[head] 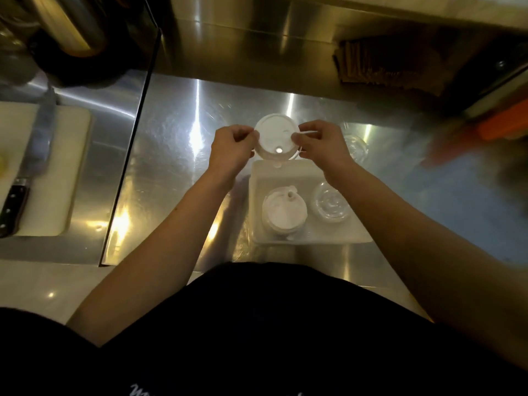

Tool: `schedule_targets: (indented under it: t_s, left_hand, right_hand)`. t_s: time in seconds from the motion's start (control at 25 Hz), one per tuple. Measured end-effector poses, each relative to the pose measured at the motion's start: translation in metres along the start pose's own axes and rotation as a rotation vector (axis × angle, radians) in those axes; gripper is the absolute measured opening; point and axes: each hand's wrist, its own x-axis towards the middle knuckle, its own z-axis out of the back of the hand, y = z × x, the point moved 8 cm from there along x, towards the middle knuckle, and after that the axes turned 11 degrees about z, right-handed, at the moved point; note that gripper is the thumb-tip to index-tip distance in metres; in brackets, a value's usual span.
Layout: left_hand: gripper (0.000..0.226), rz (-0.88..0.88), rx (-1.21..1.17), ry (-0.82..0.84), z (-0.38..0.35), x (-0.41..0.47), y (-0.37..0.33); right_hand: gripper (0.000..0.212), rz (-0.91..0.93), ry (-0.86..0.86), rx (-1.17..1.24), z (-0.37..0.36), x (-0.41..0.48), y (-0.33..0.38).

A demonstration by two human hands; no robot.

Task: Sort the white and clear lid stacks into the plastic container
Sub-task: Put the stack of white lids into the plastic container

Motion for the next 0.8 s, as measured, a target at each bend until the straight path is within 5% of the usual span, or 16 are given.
schedule_targets:
  t_s: [0.56, 0.8]
  left_hand:
    - [0.026, -0.009, 0.145, 0.011, -0.018, -0.061, 0.048]
    - [0.029, -0.120, 0.421, -0.031, -0.024, -0.080, 0.040]
  right_hand:
    - [0.033, -0.061, 0.010, 0.045, 0.016, -0.083, -0.050]
    - [0.031, -0.098, 0.021, 0.043, 0.013, -0.097, -0.065]
